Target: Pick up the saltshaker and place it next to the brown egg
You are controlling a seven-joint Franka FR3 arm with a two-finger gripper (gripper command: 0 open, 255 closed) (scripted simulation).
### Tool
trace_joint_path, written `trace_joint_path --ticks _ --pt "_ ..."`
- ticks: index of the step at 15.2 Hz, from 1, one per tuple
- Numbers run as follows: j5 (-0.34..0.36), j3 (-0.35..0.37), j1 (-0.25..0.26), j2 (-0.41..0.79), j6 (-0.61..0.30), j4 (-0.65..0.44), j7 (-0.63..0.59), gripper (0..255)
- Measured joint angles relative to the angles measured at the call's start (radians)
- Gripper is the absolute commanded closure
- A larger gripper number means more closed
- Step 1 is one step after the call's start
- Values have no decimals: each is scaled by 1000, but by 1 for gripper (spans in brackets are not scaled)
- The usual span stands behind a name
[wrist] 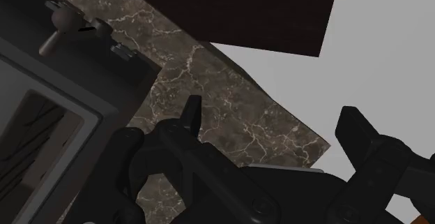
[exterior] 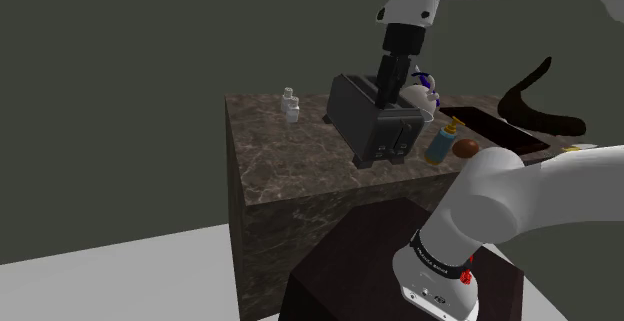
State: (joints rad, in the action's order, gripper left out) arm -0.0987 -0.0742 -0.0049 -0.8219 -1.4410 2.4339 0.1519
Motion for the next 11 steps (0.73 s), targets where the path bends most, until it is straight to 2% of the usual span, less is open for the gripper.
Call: trace_joint_path --ticks 2,11 --pt "3 -4 0 18 -10 -5 6 0" --pt "34 -65 8 370 -160 -163 108 0"
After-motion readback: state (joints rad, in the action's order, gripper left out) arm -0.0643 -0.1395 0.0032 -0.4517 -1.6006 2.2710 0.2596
